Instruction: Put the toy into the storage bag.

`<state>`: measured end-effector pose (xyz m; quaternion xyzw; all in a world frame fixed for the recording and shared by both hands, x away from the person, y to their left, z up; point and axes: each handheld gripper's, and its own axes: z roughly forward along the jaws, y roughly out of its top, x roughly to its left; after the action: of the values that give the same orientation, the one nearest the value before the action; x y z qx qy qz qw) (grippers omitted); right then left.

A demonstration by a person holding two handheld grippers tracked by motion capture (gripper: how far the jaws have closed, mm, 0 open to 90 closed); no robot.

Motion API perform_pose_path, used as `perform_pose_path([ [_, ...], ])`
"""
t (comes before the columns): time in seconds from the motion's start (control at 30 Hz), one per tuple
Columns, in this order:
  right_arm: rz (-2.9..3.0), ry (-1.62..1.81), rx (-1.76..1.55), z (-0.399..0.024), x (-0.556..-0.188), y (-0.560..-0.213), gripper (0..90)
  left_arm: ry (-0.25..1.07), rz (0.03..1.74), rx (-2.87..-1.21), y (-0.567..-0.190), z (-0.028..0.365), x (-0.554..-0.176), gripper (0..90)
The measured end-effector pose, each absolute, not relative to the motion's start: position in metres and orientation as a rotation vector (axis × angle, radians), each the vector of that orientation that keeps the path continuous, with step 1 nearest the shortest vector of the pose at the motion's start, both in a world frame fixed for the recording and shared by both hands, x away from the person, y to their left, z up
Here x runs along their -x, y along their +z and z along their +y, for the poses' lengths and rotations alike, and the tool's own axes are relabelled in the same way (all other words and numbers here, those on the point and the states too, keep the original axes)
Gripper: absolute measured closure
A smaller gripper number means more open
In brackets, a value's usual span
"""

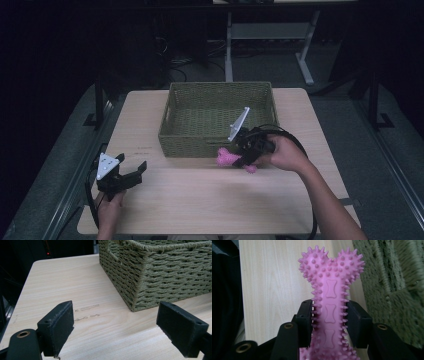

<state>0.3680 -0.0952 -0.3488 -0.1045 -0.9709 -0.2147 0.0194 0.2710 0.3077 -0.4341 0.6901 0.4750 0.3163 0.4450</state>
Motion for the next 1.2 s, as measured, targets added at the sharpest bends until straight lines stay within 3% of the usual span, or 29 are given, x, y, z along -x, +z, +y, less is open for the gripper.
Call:
perform_pose_path([
  [1.2,-3.060,-0.665,0.358,-0.102,-0.410,-0.296,58.3,0.778,1.173,-1.717,-0.435,0.306,-0.272,13.8],
])
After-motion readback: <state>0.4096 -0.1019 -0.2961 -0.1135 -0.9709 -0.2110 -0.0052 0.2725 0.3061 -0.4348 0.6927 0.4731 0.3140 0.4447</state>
